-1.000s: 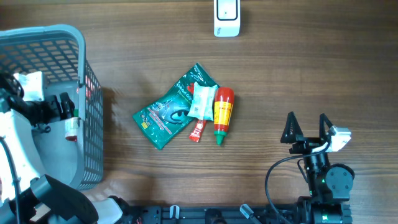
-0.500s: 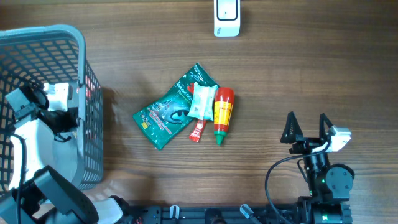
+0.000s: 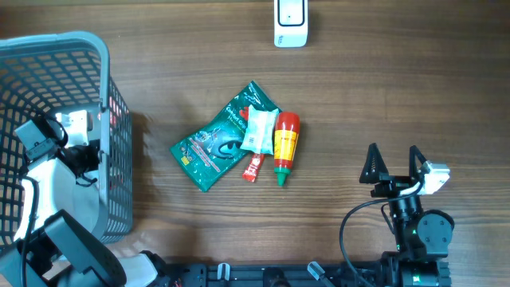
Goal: Scan the item barcode
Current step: 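Reach the left gripper into the basket and grasp the green-lidded jar, then lift the jar out and set it right of the sauce bottle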
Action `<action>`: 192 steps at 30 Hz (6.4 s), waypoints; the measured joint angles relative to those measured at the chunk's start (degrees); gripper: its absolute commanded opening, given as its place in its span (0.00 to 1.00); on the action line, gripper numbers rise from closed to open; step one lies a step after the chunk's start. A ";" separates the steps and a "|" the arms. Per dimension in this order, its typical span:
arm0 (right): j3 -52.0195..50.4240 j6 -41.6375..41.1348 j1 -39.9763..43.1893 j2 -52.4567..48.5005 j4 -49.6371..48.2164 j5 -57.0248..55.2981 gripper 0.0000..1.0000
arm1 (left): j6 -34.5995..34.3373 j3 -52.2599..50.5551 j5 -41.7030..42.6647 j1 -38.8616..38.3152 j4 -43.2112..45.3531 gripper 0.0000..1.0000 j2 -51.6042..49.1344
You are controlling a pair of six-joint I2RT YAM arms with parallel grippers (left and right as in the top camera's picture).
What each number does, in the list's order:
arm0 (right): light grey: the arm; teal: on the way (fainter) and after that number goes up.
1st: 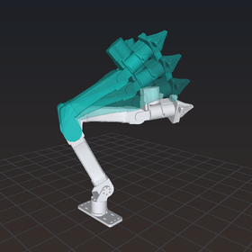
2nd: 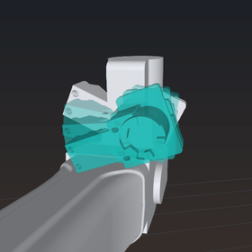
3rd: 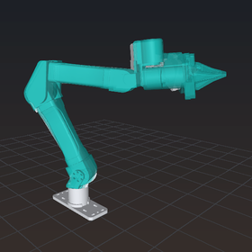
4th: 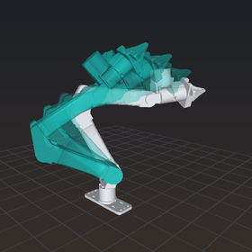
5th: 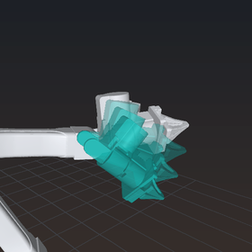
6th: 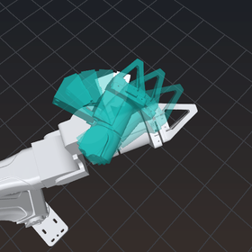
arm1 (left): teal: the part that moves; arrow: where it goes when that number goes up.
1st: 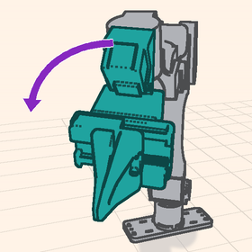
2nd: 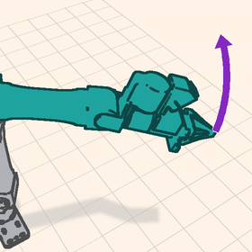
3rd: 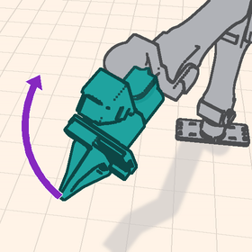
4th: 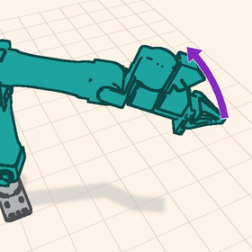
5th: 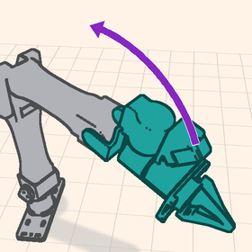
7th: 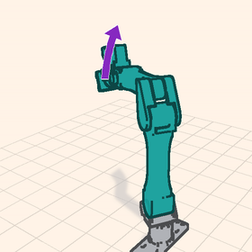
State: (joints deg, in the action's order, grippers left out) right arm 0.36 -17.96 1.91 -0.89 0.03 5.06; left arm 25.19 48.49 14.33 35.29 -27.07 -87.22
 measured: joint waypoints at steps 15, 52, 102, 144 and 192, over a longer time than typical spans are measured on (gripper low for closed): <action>0.00 0.00 0.00 0.00 0.00 0.00 1.00 | -7.98 0.55 1.03 0.00 0.37 0.51 0.66; 0.00 0.00 0.00 0.00 0.00 -0.02 1.00 | -41.42 6.62 -1.40 0.00 -14.75 1.00 3.82; 0.00 0.00 0.00 0.00 0.00 0.00 1.00 | -47.87 6.62 -9.99 -4.17 -27.78 1.00 -1.38; 0.00 0.00 0.00 0.00 0.00 0.00 1.00 | -48.37 54.23 -13.11 -4.44 -38.64 0.69 0.87; 0.00 0.00 0.00 0.00 0.00 -0.02 0.99 | -50.05 63.54 -5.46 -78.79 -24.35 0.80 -43.28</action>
State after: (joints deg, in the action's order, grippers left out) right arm 0.36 -17.96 1.91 -0.89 0.03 5.04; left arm -24.86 112.03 8.86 -43.51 -51.42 -130.50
